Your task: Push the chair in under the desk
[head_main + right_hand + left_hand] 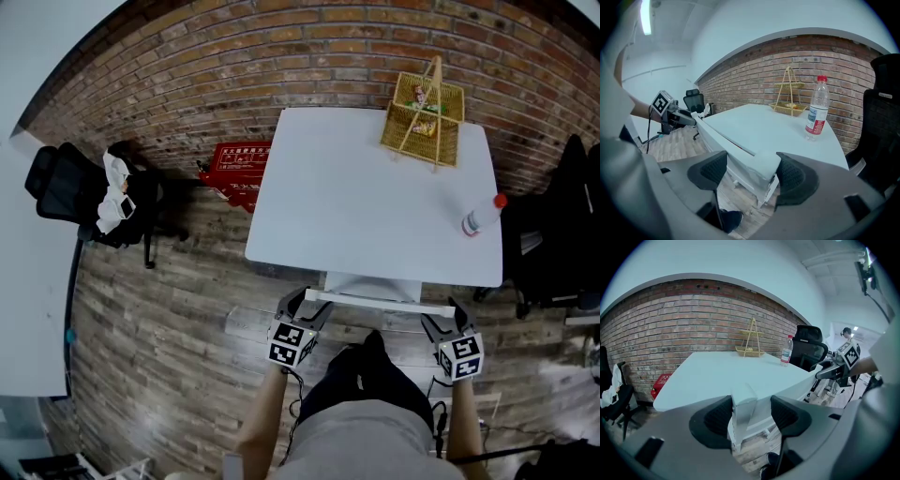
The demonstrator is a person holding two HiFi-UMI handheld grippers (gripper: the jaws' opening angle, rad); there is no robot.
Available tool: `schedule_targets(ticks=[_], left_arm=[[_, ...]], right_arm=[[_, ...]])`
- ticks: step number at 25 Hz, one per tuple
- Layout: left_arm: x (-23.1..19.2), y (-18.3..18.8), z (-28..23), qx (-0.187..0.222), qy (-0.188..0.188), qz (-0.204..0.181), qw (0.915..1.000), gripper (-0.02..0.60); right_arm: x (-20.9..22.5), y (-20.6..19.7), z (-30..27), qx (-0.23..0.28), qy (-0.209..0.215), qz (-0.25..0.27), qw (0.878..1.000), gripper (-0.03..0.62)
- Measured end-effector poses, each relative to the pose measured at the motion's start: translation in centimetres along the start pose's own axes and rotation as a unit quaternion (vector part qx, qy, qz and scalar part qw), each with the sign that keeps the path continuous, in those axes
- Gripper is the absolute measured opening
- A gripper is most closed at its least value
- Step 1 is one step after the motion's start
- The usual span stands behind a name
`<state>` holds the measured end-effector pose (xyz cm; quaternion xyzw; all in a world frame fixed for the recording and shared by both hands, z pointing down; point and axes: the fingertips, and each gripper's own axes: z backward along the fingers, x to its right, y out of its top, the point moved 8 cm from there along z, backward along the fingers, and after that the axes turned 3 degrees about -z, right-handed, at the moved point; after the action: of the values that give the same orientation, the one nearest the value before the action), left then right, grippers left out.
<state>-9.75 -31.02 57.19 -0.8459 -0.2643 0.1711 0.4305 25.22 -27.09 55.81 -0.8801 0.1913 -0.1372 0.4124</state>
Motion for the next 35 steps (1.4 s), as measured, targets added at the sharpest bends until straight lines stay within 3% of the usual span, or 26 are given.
schedule_targets(ticks=[35], left_arm=[[-1.4,2.2,-3.2,0.005,0.011,0.003,0.9999,0.267]], right_arm=[[3.3,2.3,-2.7,-0.001,0.005,0.01,1.0,0.33]])
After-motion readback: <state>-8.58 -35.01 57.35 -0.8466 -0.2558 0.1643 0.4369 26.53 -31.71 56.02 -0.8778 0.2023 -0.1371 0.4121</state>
